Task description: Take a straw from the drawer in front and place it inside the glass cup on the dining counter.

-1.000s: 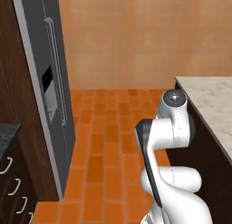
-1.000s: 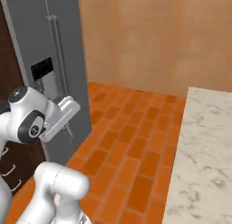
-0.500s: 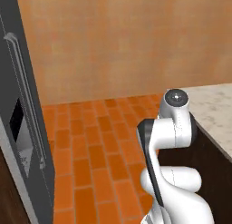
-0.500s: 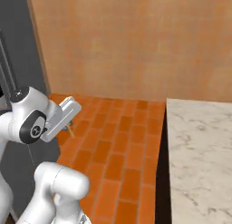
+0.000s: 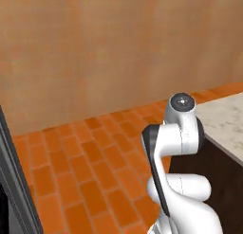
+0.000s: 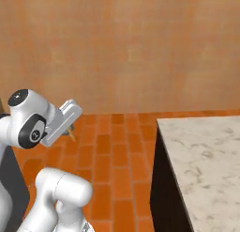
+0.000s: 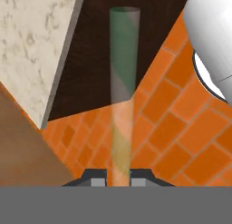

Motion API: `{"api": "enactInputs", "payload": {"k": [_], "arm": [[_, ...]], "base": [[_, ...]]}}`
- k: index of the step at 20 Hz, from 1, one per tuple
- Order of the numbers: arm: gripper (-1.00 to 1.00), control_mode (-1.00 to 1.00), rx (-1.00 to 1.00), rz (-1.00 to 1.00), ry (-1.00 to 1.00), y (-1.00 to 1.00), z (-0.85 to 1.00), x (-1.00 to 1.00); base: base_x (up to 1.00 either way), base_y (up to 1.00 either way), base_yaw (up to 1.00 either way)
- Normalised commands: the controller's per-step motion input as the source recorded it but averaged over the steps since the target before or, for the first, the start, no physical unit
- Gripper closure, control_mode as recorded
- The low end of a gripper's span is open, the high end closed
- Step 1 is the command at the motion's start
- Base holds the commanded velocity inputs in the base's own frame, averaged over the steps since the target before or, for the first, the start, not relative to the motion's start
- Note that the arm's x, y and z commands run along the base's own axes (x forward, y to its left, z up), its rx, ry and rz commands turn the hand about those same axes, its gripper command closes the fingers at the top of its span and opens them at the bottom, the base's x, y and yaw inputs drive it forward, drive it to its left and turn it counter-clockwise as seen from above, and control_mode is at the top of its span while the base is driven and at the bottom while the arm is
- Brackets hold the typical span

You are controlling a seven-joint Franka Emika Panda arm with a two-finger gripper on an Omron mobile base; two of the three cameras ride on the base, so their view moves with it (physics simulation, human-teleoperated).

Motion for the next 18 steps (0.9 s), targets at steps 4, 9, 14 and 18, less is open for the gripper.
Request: {"api": "enactInputs", "payload": {"k": [4, 9, 14, 18], "arm": [[1.00, 1.00, 0.00, 0.00, 0.00, 0.00, 0.00, 0.00], [1.00, 1.00, 0.00, 0.00, 0.00, 0.00, 0.00, 0.00], [1.00, 1.00, 0.00, 0.00, 0.00, 0.00, 0.00, 0.00], [1.00, 1.00, 0.00, 0.00, 0.00, 0.00, 0.00, 0.00]], "base": [[1.00, 0.36, -0.58], [1.00, 0.55, -0.51], [1.00, 0.48, -0.50], [1.00, 0.33, -0.57]]}}
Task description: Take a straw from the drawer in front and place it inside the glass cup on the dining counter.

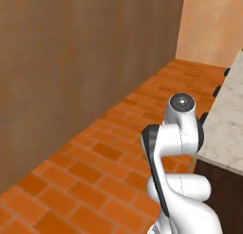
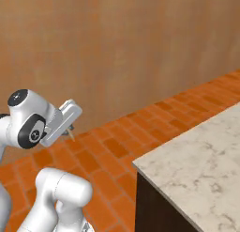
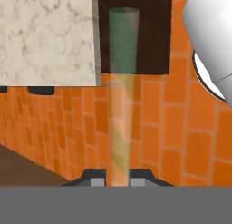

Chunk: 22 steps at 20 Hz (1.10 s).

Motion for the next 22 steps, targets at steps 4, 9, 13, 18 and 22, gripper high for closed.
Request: {"api": "enactInputs", "payload": {"k": [4, 9, 13, 18, 22], "arm": [[1.00, 1.00, 0.00, 0.00, 0.00, 0.00, 0.00, 0.00], [1.00, 1.00, 0.00, 0.00, 0.00, 0.00, 0.00, 0.00], [1.00, 1.00, 0.00, 0.00, 0.00, 0.00, 0.00, 0.00], [1.00, 1.00, 0.00, 0.00, 0.00, 0.00, 0.00, 0.00], [1.00, 1.00, 0.00, 0.00, 0.00, 0.00, 0.00, 0.00]], "base": [[1.00, 0.19, -0.59], [1.00, 0.10, -0.58], [1.00, 0.31, -0.48], [0.99, 0.51, -0.35], [0.43, 0.72, -0.38]]}}
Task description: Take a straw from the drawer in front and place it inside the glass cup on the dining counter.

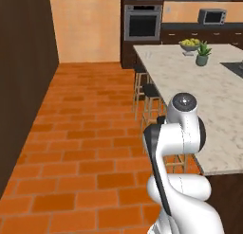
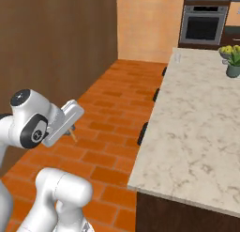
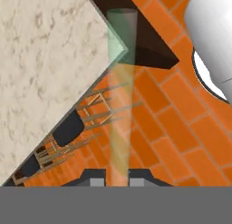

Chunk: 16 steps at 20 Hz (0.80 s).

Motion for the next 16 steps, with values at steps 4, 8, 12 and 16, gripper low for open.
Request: {"api": "enactInputs", "payload": {"k": [4, 8, 12, 16], "arm": [[1.00, 1.00, 0.00, 0.00, 0.00, 0.00, 0.00, 0.00], [1.00, 1.00, 0.00, 0.00, 0.00, 0.00, 0.00, 0.00], [1.00, 1.00, 0.00, 0.00, 0.00, 0.00, 0.00, 0.00], [1.00, 1.00, 0.00, 0.00, 0.00, 0.00, 0.00, 0.00]], "base": [[0.19, 0.81, -0.34], [0.79, 0.72, -0.38], [1.00, 0.56, -0.38], [1.00, 0.59, -0.36]]}}
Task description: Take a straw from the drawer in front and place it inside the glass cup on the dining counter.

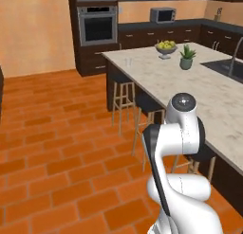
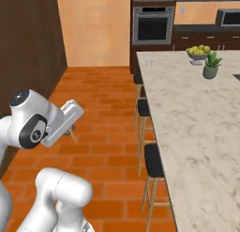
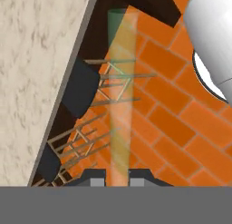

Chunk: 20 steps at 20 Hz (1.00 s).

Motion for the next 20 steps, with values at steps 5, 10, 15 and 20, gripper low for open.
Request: {"api": "enactInputs", "payload": {"k": [5, 10, 15, 20], "arm": [[1.00, 1.00, 0.00, 0.00, 0.00, 0.00, 0.00, 0.00], [1.00, 1.00, 0.00, 0.00, 0.00, 0.00, 0.00, 0.00], [1.00, 1.00, 0.00, 0.00, 0.00, 0.00, 0.00, 0.00], [1.00, 1.00, 0.00, 0.00, 0.00, 0.00, 0.00, 0.00]], "base": [[1.00, 0.62, -0.35], [1.00, 0.69, -0.34], [1.00, 0.81, -0.32], [0.90, 0.82, -0.28]]}}
